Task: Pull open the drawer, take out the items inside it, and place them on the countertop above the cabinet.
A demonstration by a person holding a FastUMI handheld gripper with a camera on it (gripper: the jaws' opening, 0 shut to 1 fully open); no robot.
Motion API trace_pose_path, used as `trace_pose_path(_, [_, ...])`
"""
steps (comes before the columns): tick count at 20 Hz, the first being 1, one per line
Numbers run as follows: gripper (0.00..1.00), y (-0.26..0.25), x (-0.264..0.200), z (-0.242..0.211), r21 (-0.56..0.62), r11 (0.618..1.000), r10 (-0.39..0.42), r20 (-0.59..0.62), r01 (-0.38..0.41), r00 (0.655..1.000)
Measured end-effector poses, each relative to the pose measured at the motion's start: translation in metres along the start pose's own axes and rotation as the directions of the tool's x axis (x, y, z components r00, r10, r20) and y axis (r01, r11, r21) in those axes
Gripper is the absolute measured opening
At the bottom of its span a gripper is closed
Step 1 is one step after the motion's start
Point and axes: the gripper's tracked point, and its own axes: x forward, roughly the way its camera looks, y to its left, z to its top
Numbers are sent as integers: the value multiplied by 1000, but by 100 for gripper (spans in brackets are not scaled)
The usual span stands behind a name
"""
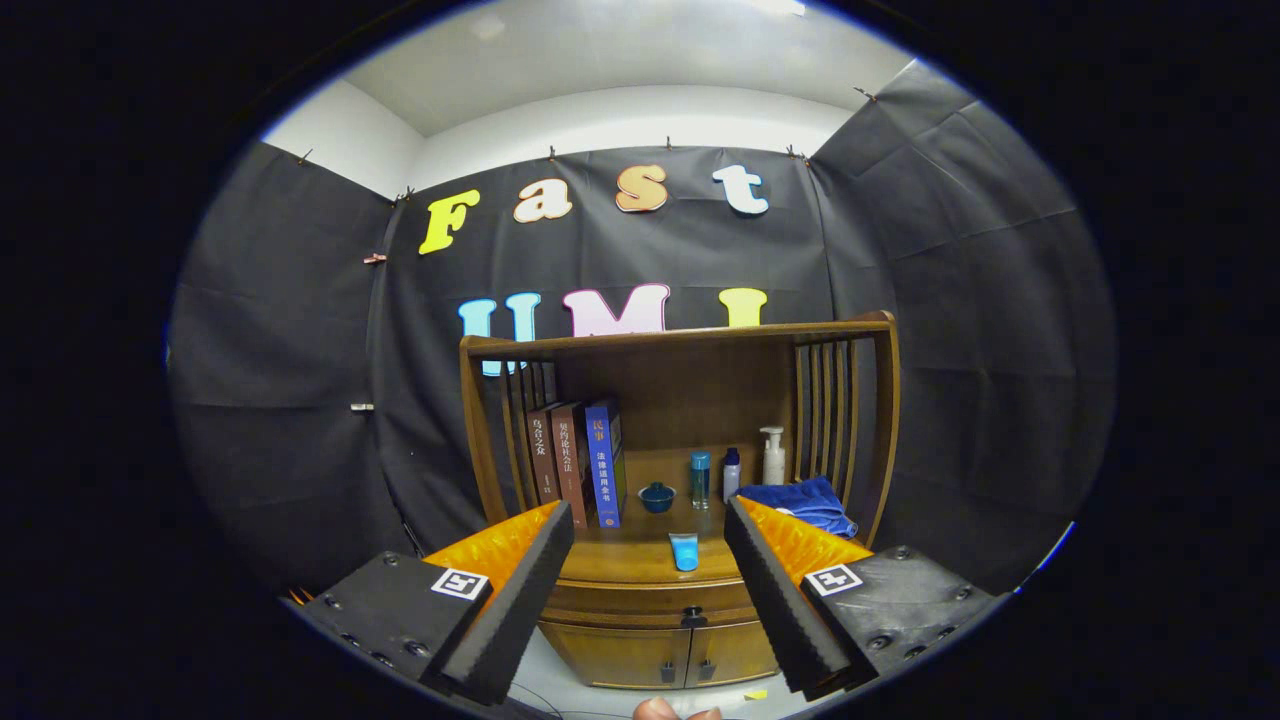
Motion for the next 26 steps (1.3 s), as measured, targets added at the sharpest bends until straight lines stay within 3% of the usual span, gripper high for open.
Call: trace_pose_path(26, [99,-5,0,-6,-2,1000,-6,0,6,1000])
